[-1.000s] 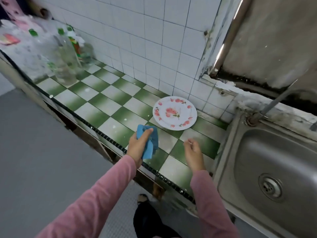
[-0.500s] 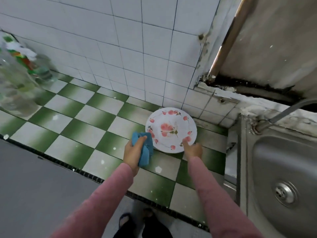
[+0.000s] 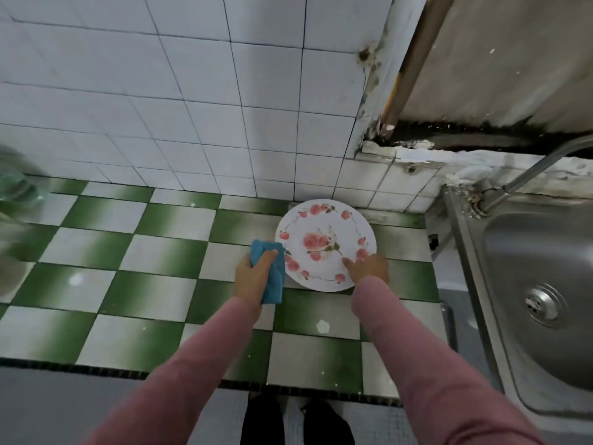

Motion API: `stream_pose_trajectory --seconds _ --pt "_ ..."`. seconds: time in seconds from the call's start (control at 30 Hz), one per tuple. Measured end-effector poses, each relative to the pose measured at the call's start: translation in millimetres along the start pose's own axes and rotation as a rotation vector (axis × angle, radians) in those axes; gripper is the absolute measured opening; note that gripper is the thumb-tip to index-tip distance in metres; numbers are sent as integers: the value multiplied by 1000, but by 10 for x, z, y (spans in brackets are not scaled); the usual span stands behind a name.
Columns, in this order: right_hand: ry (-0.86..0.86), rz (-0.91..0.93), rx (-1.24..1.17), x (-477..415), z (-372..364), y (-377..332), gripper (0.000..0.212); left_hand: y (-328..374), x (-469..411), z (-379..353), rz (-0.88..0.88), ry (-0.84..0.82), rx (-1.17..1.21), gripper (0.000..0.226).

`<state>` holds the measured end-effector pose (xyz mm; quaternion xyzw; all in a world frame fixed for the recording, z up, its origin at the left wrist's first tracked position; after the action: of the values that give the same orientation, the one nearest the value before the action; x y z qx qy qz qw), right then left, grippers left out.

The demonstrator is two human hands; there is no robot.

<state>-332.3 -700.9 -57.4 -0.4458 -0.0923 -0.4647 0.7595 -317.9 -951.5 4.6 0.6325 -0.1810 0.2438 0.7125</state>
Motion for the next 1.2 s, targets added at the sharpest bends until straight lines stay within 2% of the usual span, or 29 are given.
stream_pose_trajectory --seconds 0.17,0.3,0.43,0.67,0.77,0.9,1.07,1.2 --pt "37 -6 -11 -12 -56 36 73 15 -121 99 9 -36 -43 31" --pt "82 -24 -63 23 -23 55 67 7 -190 168 25 -66 -63 26" --pt "119 -73 -198 46 72 91 59 27 -228 203 34 -82 -76 8" --pt "137 -134 -466 54 296 277 51 72 -260 200 30 -78 -79 19" --pt "116 -145 -547 89 365 351 52 85 -246 189 22 -76 -66 30" --pt "44 -157 -685 146 425 421 60 66 -206 192 14 -67 -55 32" --pt "-19 -169 -830 250 453 470 56 42 -99 151 18 -63 -39 32" --pt "-68 -182 -874 293 477 501 43 -7 -31 138 15 -56 -32 37"
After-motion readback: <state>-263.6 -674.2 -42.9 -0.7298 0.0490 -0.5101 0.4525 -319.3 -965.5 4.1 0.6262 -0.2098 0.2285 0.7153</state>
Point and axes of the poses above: each hand's wrist, its own x-axis away from the middle knuckle, its own z-axis out of the back of the hand, y = z × x, the point moved 4 cm from there along -x, towards the middle knuckle, and after that the axes turned 14 degrees about -x, right-handed, at the moved point
